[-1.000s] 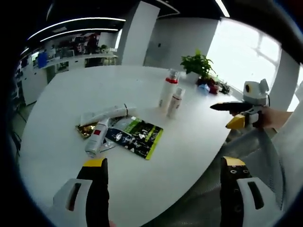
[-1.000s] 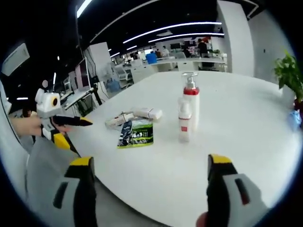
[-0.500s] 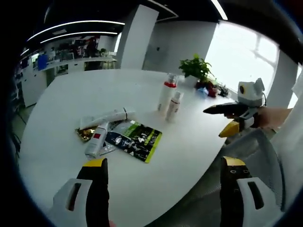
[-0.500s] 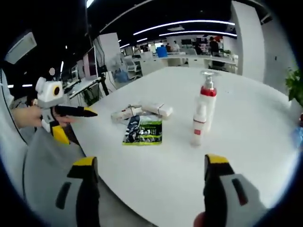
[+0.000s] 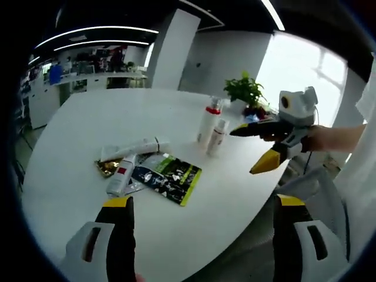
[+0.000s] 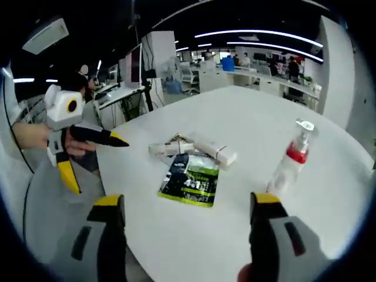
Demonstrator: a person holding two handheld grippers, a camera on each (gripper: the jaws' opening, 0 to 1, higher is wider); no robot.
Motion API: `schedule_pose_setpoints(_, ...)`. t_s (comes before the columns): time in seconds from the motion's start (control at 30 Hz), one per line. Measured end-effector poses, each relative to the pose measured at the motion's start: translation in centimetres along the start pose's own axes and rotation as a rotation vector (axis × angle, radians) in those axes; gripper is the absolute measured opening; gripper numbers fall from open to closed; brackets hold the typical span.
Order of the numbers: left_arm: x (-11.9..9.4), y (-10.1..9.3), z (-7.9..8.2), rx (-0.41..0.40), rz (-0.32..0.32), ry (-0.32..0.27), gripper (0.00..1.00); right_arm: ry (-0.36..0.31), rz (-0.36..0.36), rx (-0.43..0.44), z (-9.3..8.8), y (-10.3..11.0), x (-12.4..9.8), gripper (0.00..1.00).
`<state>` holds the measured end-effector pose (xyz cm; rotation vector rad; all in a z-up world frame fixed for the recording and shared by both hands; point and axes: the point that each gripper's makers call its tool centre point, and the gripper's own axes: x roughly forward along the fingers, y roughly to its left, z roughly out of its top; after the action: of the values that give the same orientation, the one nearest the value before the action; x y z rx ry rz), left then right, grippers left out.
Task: Arrange the skincare products in the storage area until every visible bottle or jar stands upright without overlapping.
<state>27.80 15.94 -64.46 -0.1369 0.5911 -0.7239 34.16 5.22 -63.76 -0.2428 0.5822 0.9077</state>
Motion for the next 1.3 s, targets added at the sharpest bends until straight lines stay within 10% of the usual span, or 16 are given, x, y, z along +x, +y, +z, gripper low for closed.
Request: schedule_pose_setpoints(1.3, -0.1, 0.6, 0.3, -0.013, 0.046, -0.009, 0.96, 0.053, 0.139, -0.232, 7.7, -1.9, 15.3, 0.76)
